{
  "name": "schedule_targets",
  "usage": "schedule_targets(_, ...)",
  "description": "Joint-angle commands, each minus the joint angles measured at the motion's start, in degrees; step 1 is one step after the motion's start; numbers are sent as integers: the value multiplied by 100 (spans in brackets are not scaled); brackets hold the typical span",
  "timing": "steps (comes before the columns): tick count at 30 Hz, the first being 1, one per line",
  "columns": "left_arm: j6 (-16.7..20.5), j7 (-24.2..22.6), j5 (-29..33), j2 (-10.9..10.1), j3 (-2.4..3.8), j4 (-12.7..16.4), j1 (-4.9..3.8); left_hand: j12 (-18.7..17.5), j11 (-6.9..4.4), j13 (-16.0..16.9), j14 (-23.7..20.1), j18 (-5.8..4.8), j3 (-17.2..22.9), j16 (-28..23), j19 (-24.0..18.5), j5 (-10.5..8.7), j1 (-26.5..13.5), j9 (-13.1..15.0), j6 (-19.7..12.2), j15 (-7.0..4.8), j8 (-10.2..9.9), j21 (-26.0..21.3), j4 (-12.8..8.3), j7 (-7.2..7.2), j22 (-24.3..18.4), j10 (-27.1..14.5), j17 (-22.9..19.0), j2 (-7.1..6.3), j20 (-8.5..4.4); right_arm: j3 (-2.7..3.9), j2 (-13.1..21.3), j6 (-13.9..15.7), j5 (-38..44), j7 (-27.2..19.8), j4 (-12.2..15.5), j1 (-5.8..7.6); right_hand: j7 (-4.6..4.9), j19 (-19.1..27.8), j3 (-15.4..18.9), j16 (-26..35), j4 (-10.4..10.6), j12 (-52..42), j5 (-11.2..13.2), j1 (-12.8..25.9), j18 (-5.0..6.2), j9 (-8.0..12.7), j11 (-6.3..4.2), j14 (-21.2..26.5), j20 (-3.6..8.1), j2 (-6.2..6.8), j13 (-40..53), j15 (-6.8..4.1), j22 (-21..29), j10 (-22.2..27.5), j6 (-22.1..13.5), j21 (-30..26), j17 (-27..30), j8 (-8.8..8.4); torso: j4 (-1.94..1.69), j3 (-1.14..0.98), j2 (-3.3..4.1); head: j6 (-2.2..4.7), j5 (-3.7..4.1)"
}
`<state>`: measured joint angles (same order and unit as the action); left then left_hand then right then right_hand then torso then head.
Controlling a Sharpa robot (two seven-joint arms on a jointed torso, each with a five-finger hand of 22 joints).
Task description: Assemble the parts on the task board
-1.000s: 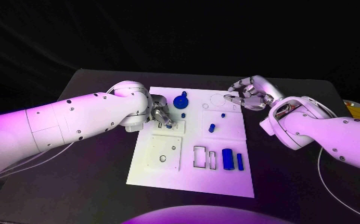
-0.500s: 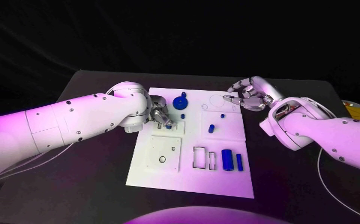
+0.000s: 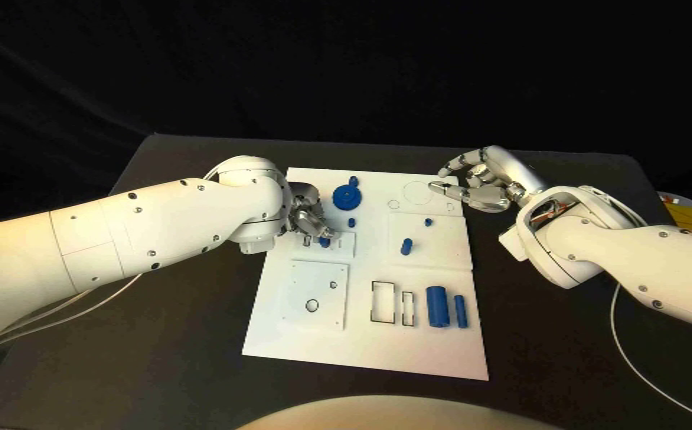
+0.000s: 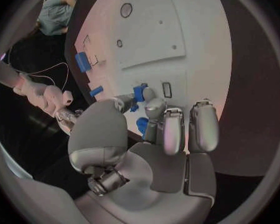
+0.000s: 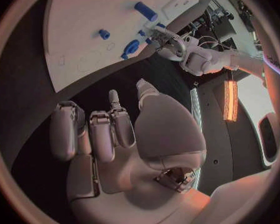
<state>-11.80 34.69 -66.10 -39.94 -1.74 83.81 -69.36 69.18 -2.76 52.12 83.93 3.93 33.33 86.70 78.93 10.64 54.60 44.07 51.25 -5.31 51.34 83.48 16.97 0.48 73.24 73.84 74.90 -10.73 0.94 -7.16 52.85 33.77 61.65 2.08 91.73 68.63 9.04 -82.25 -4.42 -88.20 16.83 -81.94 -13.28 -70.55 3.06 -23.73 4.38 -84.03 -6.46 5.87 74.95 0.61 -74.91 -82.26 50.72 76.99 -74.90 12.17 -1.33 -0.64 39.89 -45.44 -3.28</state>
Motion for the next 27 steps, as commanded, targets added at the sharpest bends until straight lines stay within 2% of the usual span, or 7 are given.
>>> schedule_targets(1,-49,54,16,17,-18,-24,25,20,-7,6,441,-35,-45,23,43,2,-71,-6,7,-42,-31,38,-3,36,9,8,878,28,-9,1,2,-47,41,3,11,-4,5,9,32,21,-1,25,23,58,31,3,4,-447,15,6,611,-34,-593,22,-36,-29,-847,22,2,-2,0,1,3)
schedule_targets(22,-113,61,29,16,-17,-30,24,22,-19,-1,441,-37,-53,22,49,-6,53,6,-4,-47,-26,40,-31,20,20,5,879,28,-11,1,16,-75,56,25,10,-4,5,6,44,21,0,22,27,72,30,3,3,-448,16,-4,614,-34,-596,19,-36,-26,-849,27,-3,2,-1,-14,-4)
schedule_targets(27,-68,56,48,10,-16,-9,24,22,-7,-13,441,-37,-199,22,49,-16,-105,9,9,-43,-28,38,-4,37,22,2,879,10,-11,1,17,-73,57,22,6,-4,4,10,64,23,-1,22,33,92,32,4,2,-446,16,-19,613,-35,-592,19,-36,-34,-843,36,-1,2,-4,-4,-6)
